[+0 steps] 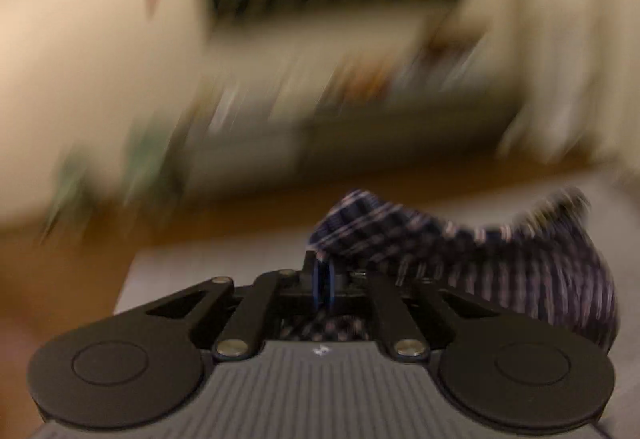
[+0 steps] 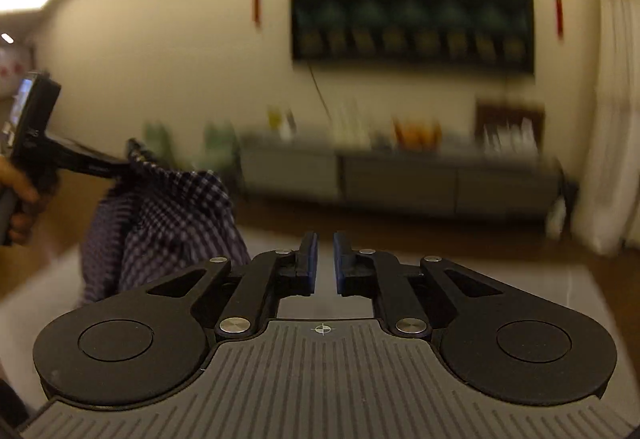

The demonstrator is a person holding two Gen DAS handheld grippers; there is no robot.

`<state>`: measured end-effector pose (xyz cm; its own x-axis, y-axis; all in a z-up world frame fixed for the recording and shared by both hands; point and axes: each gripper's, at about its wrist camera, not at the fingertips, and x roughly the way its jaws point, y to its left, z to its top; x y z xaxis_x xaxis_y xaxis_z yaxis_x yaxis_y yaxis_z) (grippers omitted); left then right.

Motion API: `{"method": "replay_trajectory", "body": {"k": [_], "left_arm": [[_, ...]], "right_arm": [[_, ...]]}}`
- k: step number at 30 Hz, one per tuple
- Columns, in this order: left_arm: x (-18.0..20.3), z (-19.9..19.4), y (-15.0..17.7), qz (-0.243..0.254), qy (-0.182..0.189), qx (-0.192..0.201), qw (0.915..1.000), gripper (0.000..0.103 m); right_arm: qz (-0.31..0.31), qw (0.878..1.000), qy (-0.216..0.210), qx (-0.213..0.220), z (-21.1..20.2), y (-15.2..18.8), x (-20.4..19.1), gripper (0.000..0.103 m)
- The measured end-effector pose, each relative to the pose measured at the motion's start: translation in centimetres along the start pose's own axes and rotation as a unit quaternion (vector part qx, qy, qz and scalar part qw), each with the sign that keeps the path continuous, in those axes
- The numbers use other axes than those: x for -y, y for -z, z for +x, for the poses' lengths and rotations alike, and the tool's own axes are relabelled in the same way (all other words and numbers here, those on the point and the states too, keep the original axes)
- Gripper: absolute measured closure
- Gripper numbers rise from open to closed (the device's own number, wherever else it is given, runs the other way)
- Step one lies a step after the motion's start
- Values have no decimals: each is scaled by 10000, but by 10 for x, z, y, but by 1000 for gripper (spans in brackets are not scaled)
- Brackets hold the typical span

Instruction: Fold clothes

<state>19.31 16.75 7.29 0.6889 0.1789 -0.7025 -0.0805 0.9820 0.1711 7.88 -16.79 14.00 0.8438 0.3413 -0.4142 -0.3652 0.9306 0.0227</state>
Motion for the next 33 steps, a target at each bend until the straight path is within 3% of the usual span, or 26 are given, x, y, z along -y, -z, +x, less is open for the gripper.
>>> {"method": "replay_trajectory", "body": {"k": [1, 2, 3, 5, 8, 12, 14, 18, 21, 22, 23, 25, 26, 27, 30, 33], "left_arm": [[-15, 15, 22, -265, 112, -168, 9994, 96], [-31, 21, 43, -566, 352, -190, 9976, 87], [-47, 27, 64, -867, 592, -212, 9942, 74], [-68, 33, 97, -1237, 822, -197, 9887, 58], [-91, 43, 123, -1386, 946, -316, 9853, 51], [-105, 69, 138, -1593, 727, -305, 9841, 34], [-106, 84, 142, -1659, 883, -343, 9816, 28], [-105, 100, 149, -1912, 1571, -429, 9679, 17], [-102, 111, 143, -1834, 1474, -436, 9709, 17], [-103, 114, 142, -1826, 1449, -413, 9716, 17], [-104, 117, 142, -1850, 1438, -364, 9715, 22], [-107, 119, 142, -1812, 1361, -288, 9736, 49], [-109, 120, 143, -1824, 1355, -310, 9733, 85], [-115, 119, 145, -1931, 1408, -294, 9706, 100], [-133, 108, 150, -2274, 1555, -61, 9613, 102], [-143, 74, 145, -2432, 1701, 541, 9534, 102]], "right_arm": [[17, 9997, -55, -228, 17, 27, 6, 83], [37, 9989, -146, -439, 31, 51, 10, 74], [64, 9977, -339, -583, 38, 65, 9, 60], [-20, 9951, -597, -785, 52, 78, -1, 50], [-247, 9913, -795, -1024, 73, 77, -23, 45], [77, 9886, -1033, -1094, 124, 48, -34, 20], [296, 9856, -1045, -1295, 154, 43, -42, 19], [576, 9752, -1017, -1881, 223, 53, -49, 21], [729, 9653, -1003, -2300, 267, 66, -54, 32], [790, 9611, -1032, -2439, 277, 70, -55, 37], [848, 9574, -1104, -2531, 285, 72, -56, 48], [866, 9552, -1215, -2557, 291, 75, -62, 76], [914, 9519, -1254, -2643, 293, 75, -63, 100], [926, 9519, -1254, -2639, 292, 74, -64, 101], [613, 9690, -1160, -2093, 258, 52, -69, 101], [172, 9866, -959, -1311, 203, 13, -70, 101]]}}
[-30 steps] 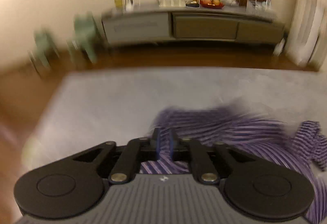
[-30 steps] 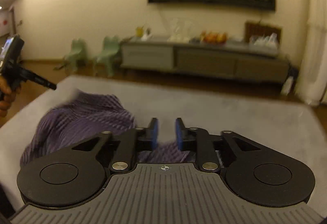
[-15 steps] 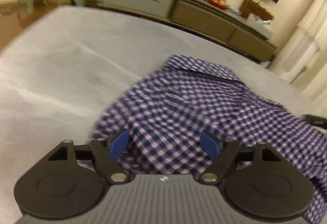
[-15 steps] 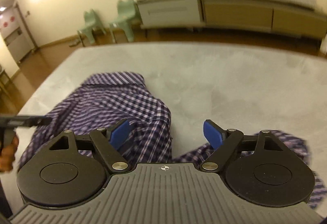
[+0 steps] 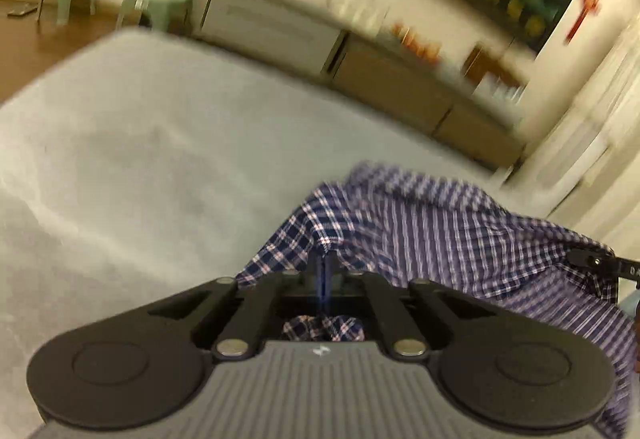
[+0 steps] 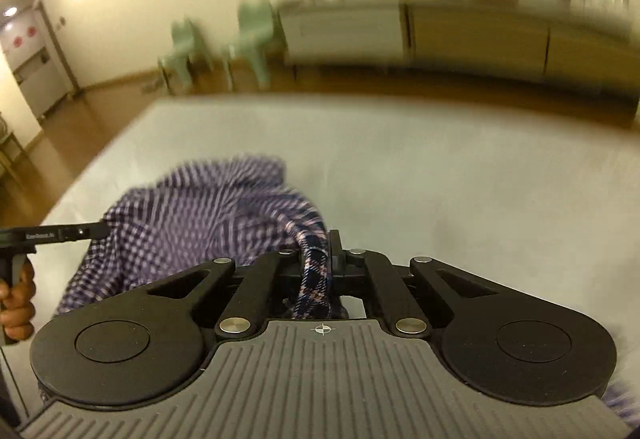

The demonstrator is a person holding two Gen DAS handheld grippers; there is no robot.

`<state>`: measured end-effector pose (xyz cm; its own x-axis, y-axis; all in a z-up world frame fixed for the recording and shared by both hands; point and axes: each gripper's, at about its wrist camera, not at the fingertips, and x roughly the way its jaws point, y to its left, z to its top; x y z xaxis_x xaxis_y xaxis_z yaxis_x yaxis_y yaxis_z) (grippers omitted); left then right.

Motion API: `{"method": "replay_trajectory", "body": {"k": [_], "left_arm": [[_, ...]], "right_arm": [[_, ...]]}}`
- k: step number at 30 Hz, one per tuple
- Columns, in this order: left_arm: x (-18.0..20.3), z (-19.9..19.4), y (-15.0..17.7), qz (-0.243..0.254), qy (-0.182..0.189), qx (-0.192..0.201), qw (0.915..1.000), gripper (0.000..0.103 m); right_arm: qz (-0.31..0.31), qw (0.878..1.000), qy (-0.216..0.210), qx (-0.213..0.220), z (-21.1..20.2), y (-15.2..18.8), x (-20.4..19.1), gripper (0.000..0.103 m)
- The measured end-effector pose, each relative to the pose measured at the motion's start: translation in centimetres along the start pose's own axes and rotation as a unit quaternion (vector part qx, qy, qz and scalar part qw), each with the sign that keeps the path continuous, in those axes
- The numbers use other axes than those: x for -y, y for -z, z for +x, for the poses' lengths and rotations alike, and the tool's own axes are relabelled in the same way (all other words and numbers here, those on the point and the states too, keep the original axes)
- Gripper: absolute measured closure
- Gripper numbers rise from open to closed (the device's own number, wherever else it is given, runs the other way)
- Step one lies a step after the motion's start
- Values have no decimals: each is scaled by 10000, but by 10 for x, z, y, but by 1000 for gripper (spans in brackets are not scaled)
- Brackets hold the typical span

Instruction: Fold clothes

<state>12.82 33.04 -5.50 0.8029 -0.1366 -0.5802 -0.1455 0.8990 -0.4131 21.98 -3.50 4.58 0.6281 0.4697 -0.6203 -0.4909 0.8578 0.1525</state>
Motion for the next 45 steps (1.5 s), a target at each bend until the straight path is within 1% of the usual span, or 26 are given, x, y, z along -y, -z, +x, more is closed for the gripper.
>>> {"method": "replay_trajectory", "body": {"k": [2, 4, 6, 8, 10, 14, 17, 18, 20, 22, 24, 25, 26, 27, 29, 30, 33, 35, 37, 38, 39, 40, 42, 43, 44, 45], "left_arm": [[15, -29, -4, 67, 192, 435, 9988, 102], [34, -63, -8, 177, 469, 910, 9946, 102], [64, -106, -16, 449, 659, 1485, 9857, 102], [101, -153, -26, 807, 760, 2068, 9721, 102], [143, -204, -34, 1270, 813, 2689, 9513, 102], [224, -306, -42, 2132, 762, 3860, 8943, 102], [276, -363, -43, 2597, 511, 4524, 8516, 102], [291, -379, -43, 2700, 409, 4699, 8394, 102], [318, -399, -44, 2819, 213, 4987, 8194, 102], [342, -405, -46, 2949, 35, 5103, 8078, 102], [365, -408, -49, 3083, -138, 5185, 7975, 101], [373, -401, -52, 3147, -228, 5142, 7975, 101], [379, -390, -56, 3210, -320, 5055, 8003, 101], [386, -378, -60, 3273, -413, 4966, 8028, 101], [389, -336, -73, 3378, -632, 4664, 8151, 101], [387, -308, -81, 3413, -749, 4468, 8236, 101], [368, -210, -104, 3459, -1095, 3719, 8544, 101], [350, -128, -119, 3487, -1347, 3090, 8746, 101], [315, -50, -131, 3538, -1577, 2402, 8901, 101], [294, -11, -134, 3604, -1689, 2045, 8943, 101], [277, 34, -131, 3713, -1868, 1677, 8939, 100], [254, 69, -121, 3804, -2102, 1331, 8907, 100], [208, 139, -96, 3957, -2722, 583, 8751, 101], [188, 175, -82, 3992, -2953, 166, 8678, 100], [171, 192, -70, 3967, -3030, -66, 8665, 99], [156, 200, -60, 3918, -3046, -194, 8680, 99]], "right_arm": [[-484, 9969, 342, 525, -51, -17, -15, 101], [-983, 9876, 673, 1023, -103, -30, -31, 101], [-1440, 9732, 988, 1496, -156, -41, -49, 101], [-1764, 9555, 1268, 1994, -211, -49, -65, 101], [-1934, 9370, 1485, 2502, -269, -59, -78, 101], [-2081, 8958, 1752, 3515, -381, -71, -99, 101], [-2202, 8630, 1923, 4120, -446, -74, -116, 101], [-2247, 8514, 1985, 4304, -465, -75, -122, 101], [-2309, 8345, 2085, 4548, -493, -80, -130, 101], [-2346, 8207, 2176, 4734, -516, -85, -134, 101], [-2317, 8196, 2248, 4733, -523, -92, -130, 101], [-2302, 8208, 2281, 4703, -523, -96, -128, 101], [-2275, 8240, 2293, 4656, -523, -100, -124, 101], [-2214, 8326, 2244, 4554, -518, -106, -116, 101], [-2115, 8525, 2148, 4271, -491, -117, -96, 101], [-2065, 8634, 2097, 4097, -473, -123, -85, 101], [-1911, 9005, 1960, 3377, -396, -140, -42, 101], [-1808, 9239, 1919, 2774, -322, -147, -14, 101], [-1690, 9436, 1887, 2132, -245, -149, 19, 101], [-1615, 9519, 1887, 1796, -203, -148, 37, 101], [-1532, 9588, 1896, 1461, -160, -145, 54, 101], [-1424, 9641, 1934, 1130, -116, -137, 71, 101], [-1109, 9699, 2101, 531, -32, -118, 105, 98], [-916, 9711, 2189, 244, 8, -106, 122, 92], [-692, 9731, 2198, -69, 38, -91, 138, 68], [-424, 9753, 2143, -322, 56, -74, 157, 59]]}}
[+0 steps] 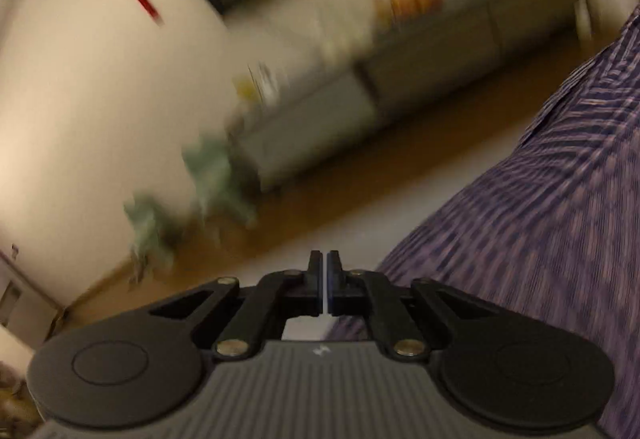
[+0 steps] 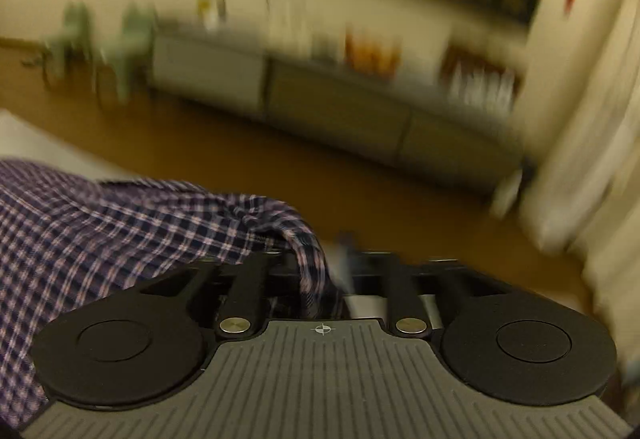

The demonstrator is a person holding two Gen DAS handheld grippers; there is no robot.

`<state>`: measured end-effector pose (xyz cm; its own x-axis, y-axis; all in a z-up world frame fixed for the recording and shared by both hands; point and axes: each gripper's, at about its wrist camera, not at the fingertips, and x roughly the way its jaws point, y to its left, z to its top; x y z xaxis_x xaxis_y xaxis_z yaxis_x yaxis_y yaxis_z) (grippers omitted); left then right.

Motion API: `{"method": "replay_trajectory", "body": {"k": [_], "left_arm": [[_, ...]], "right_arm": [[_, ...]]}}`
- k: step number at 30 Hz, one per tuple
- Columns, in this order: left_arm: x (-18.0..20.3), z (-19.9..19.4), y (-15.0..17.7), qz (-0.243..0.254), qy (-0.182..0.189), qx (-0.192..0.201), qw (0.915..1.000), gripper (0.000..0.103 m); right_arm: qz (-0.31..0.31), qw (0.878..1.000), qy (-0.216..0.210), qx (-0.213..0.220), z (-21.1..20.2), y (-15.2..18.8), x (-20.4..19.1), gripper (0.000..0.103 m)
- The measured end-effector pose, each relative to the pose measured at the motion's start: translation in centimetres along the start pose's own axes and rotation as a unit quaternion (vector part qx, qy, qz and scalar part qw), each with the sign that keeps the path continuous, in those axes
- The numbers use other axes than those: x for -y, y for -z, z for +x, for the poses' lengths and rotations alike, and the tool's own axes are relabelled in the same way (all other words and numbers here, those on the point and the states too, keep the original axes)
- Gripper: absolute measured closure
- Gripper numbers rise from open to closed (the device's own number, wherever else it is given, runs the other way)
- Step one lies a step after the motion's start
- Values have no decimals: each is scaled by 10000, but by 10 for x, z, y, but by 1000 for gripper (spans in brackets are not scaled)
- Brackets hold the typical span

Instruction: Fold clothes

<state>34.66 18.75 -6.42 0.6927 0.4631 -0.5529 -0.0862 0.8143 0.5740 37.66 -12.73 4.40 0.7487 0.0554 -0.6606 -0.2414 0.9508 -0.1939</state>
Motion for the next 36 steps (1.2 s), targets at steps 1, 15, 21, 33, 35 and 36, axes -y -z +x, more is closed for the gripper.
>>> {"method": "replay_trajectory", "body": {"k": [1, 15, 21, 33, 35, 36], "left_arm": [[4, 12, 14, -10, 42, -132, 9999, 98], [10, -87, 98, -581, 2271, 137, 9720, 88], [20, -79, 124, -979, 2240, -302, 9692, 88], [2, -86, 154, -1234, 2185, -385, 9672, 88], [0, -90, 152, -1129, 2249, -385, 9671, 87], [-3, -95, 147, -1060, 2263, -284, 9678, 87]], "right_arm": [[258, 9995, -132, -86, 10, 15, 10, 59], [955, 9943, -306, -366, -132, 210, 89, 17], [1218, 9839, -879, -964, -156, 266, 97, 63], [587, 9587, 2749, -432, -138, 221, 187, 34], [866, 9527, 2901, -276, -147, 219, 193, 34], [1136, 9562, 2698, -91, -157, 220, 186, 32]]}}
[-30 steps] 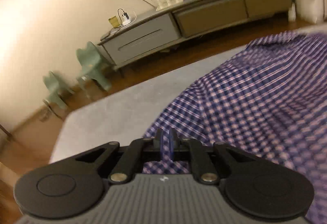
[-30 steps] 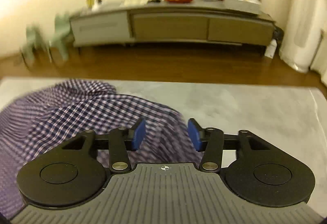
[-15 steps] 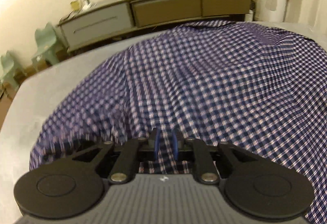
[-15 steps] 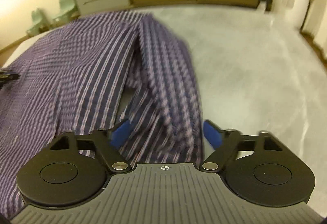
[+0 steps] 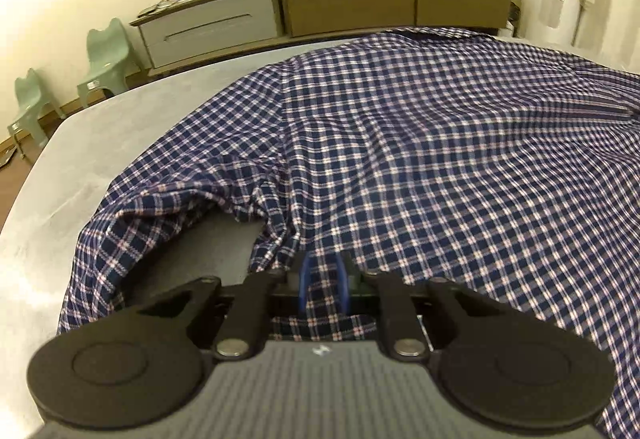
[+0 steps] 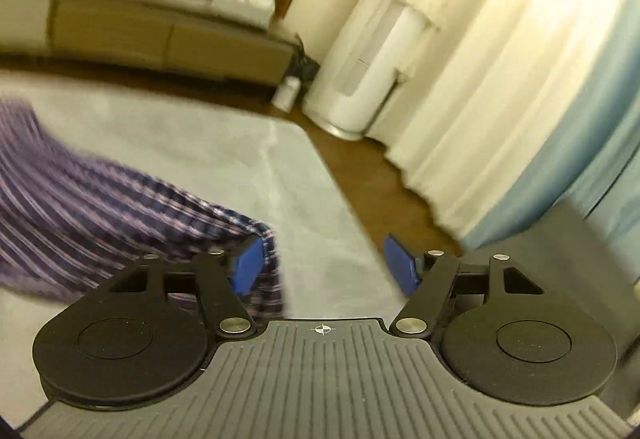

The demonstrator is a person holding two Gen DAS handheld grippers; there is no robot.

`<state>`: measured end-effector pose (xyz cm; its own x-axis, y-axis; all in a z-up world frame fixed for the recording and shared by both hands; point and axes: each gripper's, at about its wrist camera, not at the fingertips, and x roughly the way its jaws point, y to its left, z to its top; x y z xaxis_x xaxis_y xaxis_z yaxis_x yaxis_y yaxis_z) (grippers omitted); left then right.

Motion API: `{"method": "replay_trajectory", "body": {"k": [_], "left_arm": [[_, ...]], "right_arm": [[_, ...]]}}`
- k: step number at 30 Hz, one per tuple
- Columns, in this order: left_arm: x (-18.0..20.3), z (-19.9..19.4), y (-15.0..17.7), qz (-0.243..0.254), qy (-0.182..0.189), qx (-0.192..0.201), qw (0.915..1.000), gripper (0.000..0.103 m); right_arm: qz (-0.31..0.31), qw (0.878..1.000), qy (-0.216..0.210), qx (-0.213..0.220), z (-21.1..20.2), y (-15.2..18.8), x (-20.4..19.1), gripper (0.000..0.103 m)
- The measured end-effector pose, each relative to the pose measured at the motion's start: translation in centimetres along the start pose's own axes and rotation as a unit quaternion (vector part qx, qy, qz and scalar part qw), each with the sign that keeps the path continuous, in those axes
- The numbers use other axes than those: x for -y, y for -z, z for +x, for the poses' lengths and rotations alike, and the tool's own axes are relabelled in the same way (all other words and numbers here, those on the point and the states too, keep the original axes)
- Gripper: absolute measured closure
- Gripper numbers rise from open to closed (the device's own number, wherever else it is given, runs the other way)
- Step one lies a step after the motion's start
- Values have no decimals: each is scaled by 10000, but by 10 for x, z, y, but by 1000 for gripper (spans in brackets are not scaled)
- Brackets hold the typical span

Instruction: Fold clothes

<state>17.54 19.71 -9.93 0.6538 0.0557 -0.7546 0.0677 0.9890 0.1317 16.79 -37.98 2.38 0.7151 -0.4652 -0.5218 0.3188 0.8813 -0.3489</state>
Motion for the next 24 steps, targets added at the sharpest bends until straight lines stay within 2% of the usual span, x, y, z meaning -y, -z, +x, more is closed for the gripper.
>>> {"method": "replay_trajectory", "body": {"k": [2, 4, 6, 8, 11, 13, 16, 18, 20, 21, 24], "left_arm": [[5, -11, -14, 214, 35, 285, 9994, 87], [12, -12, -46, 349, 95, 545, 9979, 81], [23, -5, -85, 481, 182, 691, 9963, 78], [48, 16, -125, 810, 145, 732, 9939, 77], [89, 65, -181, 1186, 223, 637, 9906, 73], [114, 109, -201, 1279, 183, 414, 9908, 73], [141, 172, -218, 1335, 30, 21, 9910, 73], [143, 198, -221, 1256, -194, -50, 9919, 75], [136, 210, -231, 1050, -467, -9, 9934, 75], [129, 217, -238, 907, -602, -72, 9940, 79], [115, 229, -250, 853, -1208, -251, 9887, 82]], "right_arm": [[536, 9961, -684, 174, -25, 6, -15, 27], [657, 9852, -1582, 82, -40, 6, -41, 28], [573, 9663, -2507, -101, -52, 7, -74, 28], [351, 9410, -3353, -282, -64, 9, -111, 30], [-609, 9279, -3672, -208, -83, 22, -166, 32], [-1088, 9245, -3645, -237, -85, 35, -179, 34], [-1460, 9142, -3727, -642, -76, 51, -184, 45], [-1639, 9035, -3856, -907, -69, 60, -183, 47], [-1720, 8926, -4067, -911, -69, 66, -173, 46], [-1781, 8887, -4120, -933, -68, 69, -168, 45], [-1955, 8767, -4296, -931, -68, 74, -156, 41]]}}
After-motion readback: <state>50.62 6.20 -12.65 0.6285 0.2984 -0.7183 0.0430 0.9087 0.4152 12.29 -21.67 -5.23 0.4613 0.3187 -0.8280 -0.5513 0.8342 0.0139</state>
